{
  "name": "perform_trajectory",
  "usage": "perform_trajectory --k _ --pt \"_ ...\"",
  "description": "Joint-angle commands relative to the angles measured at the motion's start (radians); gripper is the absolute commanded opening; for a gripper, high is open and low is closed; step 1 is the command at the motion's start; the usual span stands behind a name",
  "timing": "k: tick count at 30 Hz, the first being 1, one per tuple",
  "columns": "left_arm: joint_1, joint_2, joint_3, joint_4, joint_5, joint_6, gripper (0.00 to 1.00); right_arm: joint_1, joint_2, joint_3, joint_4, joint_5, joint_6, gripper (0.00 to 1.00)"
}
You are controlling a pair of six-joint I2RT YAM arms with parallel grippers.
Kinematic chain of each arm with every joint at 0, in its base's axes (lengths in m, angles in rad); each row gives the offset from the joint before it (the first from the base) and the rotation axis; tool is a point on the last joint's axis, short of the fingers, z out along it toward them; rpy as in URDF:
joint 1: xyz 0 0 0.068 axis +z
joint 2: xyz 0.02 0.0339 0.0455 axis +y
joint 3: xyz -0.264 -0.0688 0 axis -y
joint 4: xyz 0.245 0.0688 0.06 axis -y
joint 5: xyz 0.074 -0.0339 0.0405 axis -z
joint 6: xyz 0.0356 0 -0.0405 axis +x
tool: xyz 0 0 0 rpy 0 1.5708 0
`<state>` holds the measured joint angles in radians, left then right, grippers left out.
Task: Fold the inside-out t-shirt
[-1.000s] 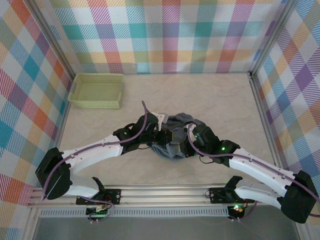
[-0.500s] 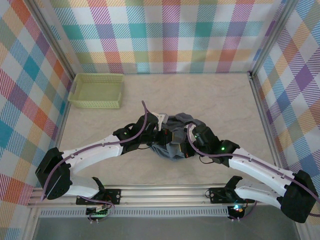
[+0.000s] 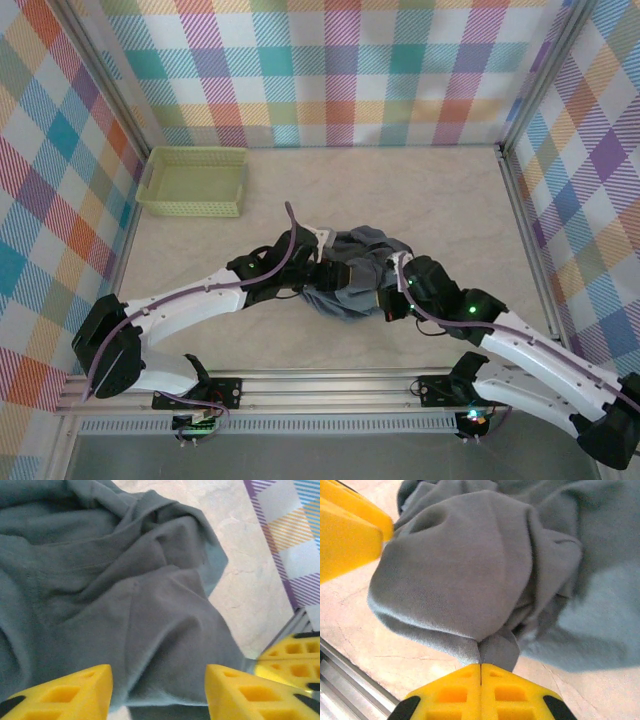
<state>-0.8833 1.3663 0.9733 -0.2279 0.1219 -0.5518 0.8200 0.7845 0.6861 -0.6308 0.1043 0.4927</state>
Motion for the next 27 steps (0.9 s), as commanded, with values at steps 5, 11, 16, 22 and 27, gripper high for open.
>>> perform_trajectory --k 5,11,16,22,27 --pt "0.104 0.104 0.11 -0.223 -0.18 0.01 0.68 0.008 -0.06 0.262 -0.343 0.072 0.116 0.0" --pt "0.108 0.281 0.127 -0.212 -0.219 0.035 0.7 0.007 -0.025 0.432 -0.465 0.174 0.105 0.0" --pt "0.109 0.38 0.126 -0.205 -0.237 0.01 0.65 0.007 0.023 0.43 -0.536 0.282 0.147 0.0" --pt "0.092 0.351 0.124 -0.2 -0.268 0.04 0.63 -0.004 0.093 0.374 -0.491 0.294 0.166 0.0" --pt "0.079 0.399 0.169 -0.264 -0.325 0.069 0.62 -0.124 0.18 0.4 -0.463 0.293 0.132 0.0"
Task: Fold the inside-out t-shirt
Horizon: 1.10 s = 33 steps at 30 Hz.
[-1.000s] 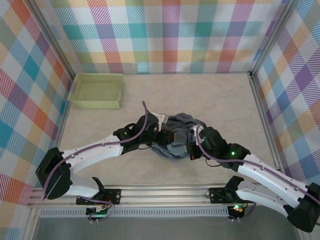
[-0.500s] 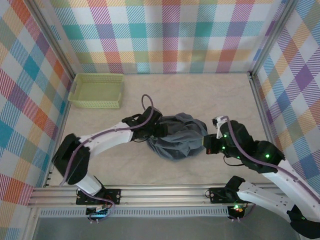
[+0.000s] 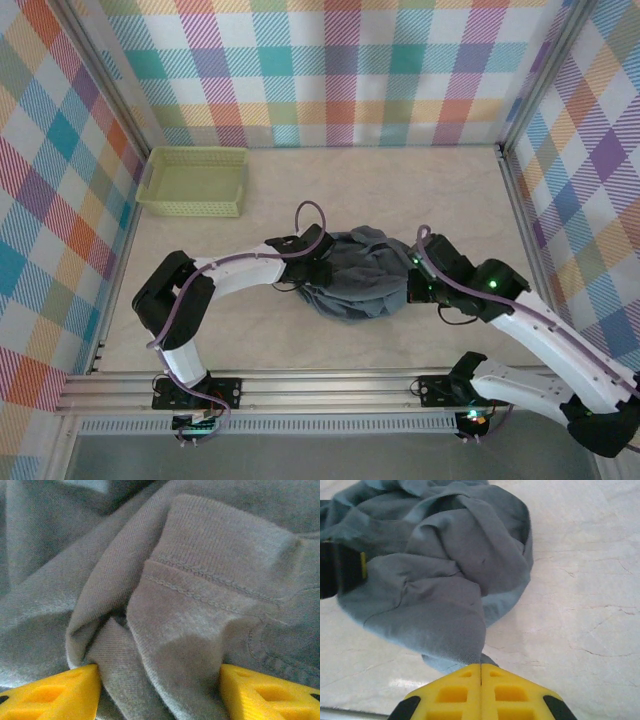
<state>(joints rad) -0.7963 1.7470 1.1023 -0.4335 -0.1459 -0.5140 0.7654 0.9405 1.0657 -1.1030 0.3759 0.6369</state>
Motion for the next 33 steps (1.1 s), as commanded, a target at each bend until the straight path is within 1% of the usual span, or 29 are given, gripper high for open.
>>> perform_trajectory --k 1,3,6,7,8,9,11,12,13,16,17,19,22,23,25,26,29,30,32,33 --pt "-0.009 0.026 0.041 -0.064 -0.061 0.031 0.62 -0.102 0.032 0.038 0.016 0.007 -0.028 0.0" --pt "-0.008 0.033 0.042 -0.067 -0.062 0.03 0.61 -0.12 0.024 0.085 0.043 -0.023 -0.077 0.0" --pt "-0.01 0.016 0.042 -0.059 -0.055 0.029 0.58 -0.119 -0.009 0.197 0.074 -0.125 -0.128 0.0" --pt "-0.009 0.004 0.042 -0.053 -0.052 0.031 0.57 -0.118 -0.033 0.23 0.092 -0.184 -0.145 0.0" --pt "-0.011 -0.007 0.041 -0.046 -0.052 0.031 0.55 -0.118 -0.054 0.242 0.122 -0.24 -0.152 0.0" --pt "-0.011 -0.017 0.038 -0.038 -0.053 0.029 0.54 -0.118 -0.069 0.242 0.135 -0.264 -0.152 0.0" --pt "-0.011 -0.031 0.033 -0.022 -0.051 0.027 0.5 -0.118 -0.086 0.2 0.162 -0.267 -0.149 0.0" --pt "-0.011 -0.032 0.033 -0.014 -0.048 0.027 0.48 -0.118 -0.068 0.156 0.153 -0.226 -0.136 0.0" --pt "-0.011 -0.026 0.038 -0.013 -0.045 0.026 0.46 -0.12 -0.025 0.103 0.126 -0.169 -0.114 0.0" --pt "-0.014 0.004 0.062 -0.035 -0.043 0.031 0.37 -0.134 0.137 -0.02 0.078 -0.092 -0.041 0.0" --pt "-0.017 0.008 0.067 -0.04 -0.042 0.035 0.36 -0.133 0.173 -0.056 0.09 -0.093 -0.03 0.0" --pt "-0.025 0.005 0.067 -0.046 -0.041 0.04 0.35 -0.132 0.168 -0.101 0.144 -0.13 -0.044 0.0" --pt "-0.026 -0.004 0.057 -0.04 -0.027 0.038 0.34 -0.132 0.084 -0.161 0.263 -0.27 -0.091 0.0" --pt "-0.027 -0.004 0.057 -0.043 -0.03 0.034 0.34 -0.128 0.067 -0.176 0.284 -0.305 -0.092 0.04" --pt "-0.026 -0.002 0.058 -0.042 -0.034 0.033 0.33 -0.105 0.046 -0.223 0.326 -0.364 -0.081 0.19" --pt "-0.027 -0.003 0.056 -0.037 -0.037 0.03 0.32 -0.089 0.045 -0.249 0.336 -0.368 -0.064 0.25" --pt "-0.026 -0.001 0.054 -0.027 -0.038 0.022 0.31 -0.053 0.059 -0.327 0.362 -0.38 -0.014 0.38" --pt "-0.027 0.002 0.055 -0.027 -0.04 0.02 0.3 -0.042 0.057 -0.355 0.39 -0.404 -0.003 0.42" --pt "-0.027 0.01 0.059 -0.029 -0.043 0.021 0.3 -0.014 0.05 -0.411 0.471 -0.469 0.023 0.55" --pt "-0.026 0.015 0.061 -0.03 -0.043 0.021 0.29 -0.002 0.051 -0.428 0.503 -0.486 0.033 0.6"
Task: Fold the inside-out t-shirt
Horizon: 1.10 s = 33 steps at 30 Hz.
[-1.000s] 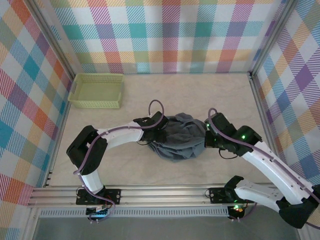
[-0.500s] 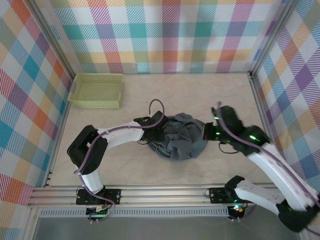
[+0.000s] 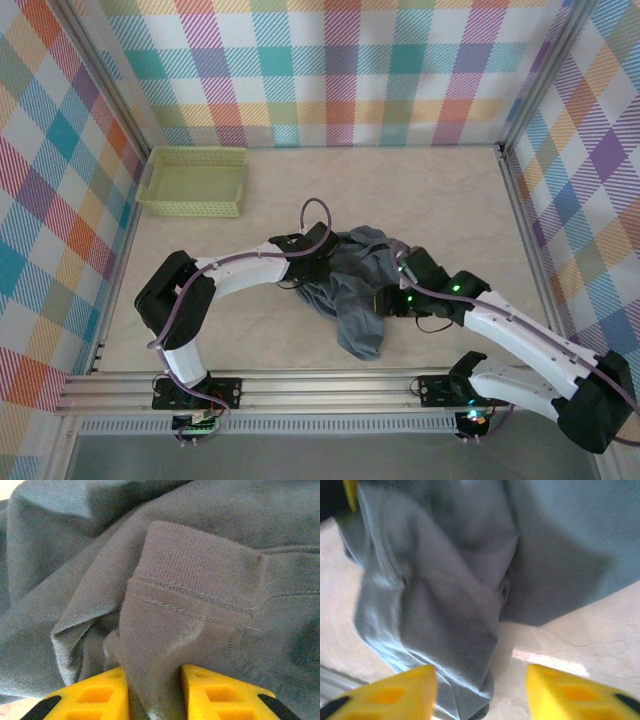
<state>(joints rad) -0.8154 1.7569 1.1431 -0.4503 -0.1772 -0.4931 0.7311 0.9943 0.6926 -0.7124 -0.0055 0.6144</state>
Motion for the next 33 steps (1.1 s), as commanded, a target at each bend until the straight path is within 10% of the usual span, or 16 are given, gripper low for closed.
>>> perform_trajectory --k 1,8,15,21,29,33 --pt "-0.006 0.009 0.025 -0.017 -0.012 0.0 0.28 0.045 0.004 -0.066 0.136 -0.117 0.065 0.63" --pt "0.011 0.014 0.02 -0.024 -0.004 -0.016 0.18 0.124 0.155 -0.072 0.164 -0.124 0.076 0.68" --pt "0.039 -0.051 -0.047 0.013 0.016 -0.058 0.0 0.127 0.24 0.019 0.0 0.091 0.061 0.02" --pt "0.073 -0.25 -0.073 0.005 -0.011 -0.082 0.0 0.111 0.137 0.246 -0.16 0.388 -0.064 0.0" --pt "0.187 -0.301 0.567 -0.277 -0.019 0.027 0.0 0.027 0.258 0.947 -0.313 0.534 -0.336 0.0" --pt "0.139 -0.451 0.45 -0.156 -0.039 0.028 0.0 0.025 0.109 0.867 -0.205 0.526 -0.38 0.0"
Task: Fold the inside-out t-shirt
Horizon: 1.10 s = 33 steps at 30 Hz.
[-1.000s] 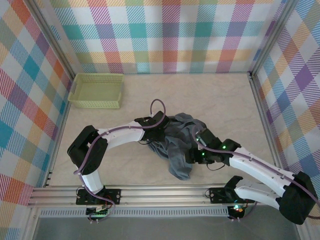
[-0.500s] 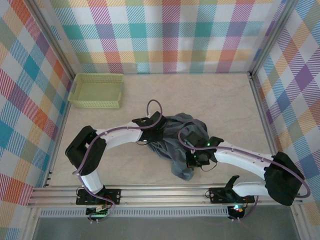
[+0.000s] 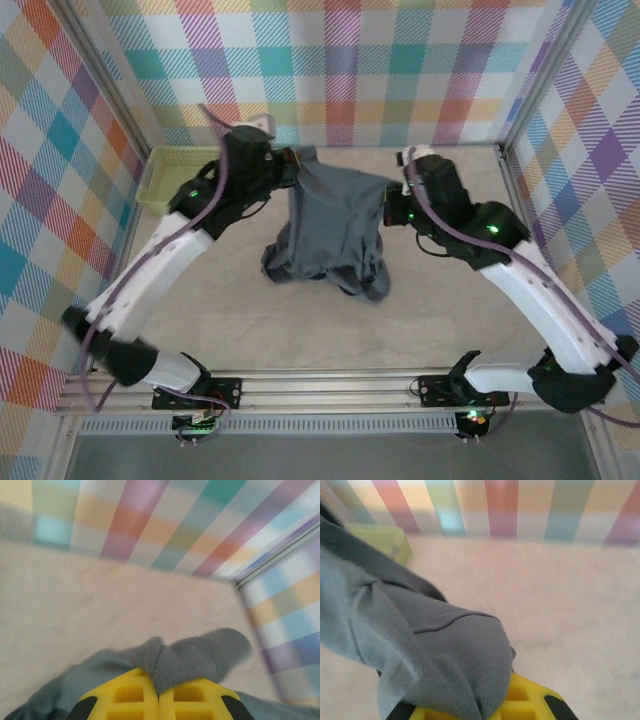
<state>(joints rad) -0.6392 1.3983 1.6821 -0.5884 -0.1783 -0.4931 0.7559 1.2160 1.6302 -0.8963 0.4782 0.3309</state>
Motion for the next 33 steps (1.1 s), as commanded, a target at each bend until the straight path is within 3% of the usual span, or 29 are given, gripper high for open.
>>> perform_trajectory --k 1,4,7,11,16,20,23,29,33 --pt "-0.038 -0.109 -0.148 -0.014 -0.045 0.011 0.0 0.0 -0.14 -0.128 -0.002 -0.002 -0.099 0.0" --pt "-0.039 -0.088 -0.317 -0.021 -0.021 -0.031 0.0 -0.001 -0.111 -0.312 -0.031 -0.175 -0.023 0.0" --pt "-0.043 -0.042 -0.465 0.03 0.082 -0.069 0.0 -0.001 -0.051 -0.522 0.012 -0.322 0.077 0.0" --pt "-0.054 0.078 -0.481 -0.024 0.112 -0.072 0.0 -0.031 -0.002 -0.663 0.065 -0.435 0.126 0.03" --pt "-0.06 0.272 -0.312 -0.118 0.085 -0.024 0.0 -0.189 0.093 -0.613 0.054 -0.476 0.107 0.14" --pt "-0.061 0.423 -0.115 -0.173 0.086 -0.013 0.0 -0.254 0.179 -0.524 0.035 -0.325 0.089 0.37" --pt "-0.072 0.471 -0.026 -0.163 0.115 -0.022 0.0 -0.253 0.179 -0.523 0.045 -0.317 0.085 0.6" --pt "-0.062 0.517 0.104 -0.2 0.069 -0.013 0.0 -0.228 0.007 -0.751 0.187 -0.534 0.106 0.75" --pt "-0.05 0.512 0.176 -0.204 0.061 0.005 0.0 -0.224 0.014 -0.906 0.274 -0.576 0.163 0.79"
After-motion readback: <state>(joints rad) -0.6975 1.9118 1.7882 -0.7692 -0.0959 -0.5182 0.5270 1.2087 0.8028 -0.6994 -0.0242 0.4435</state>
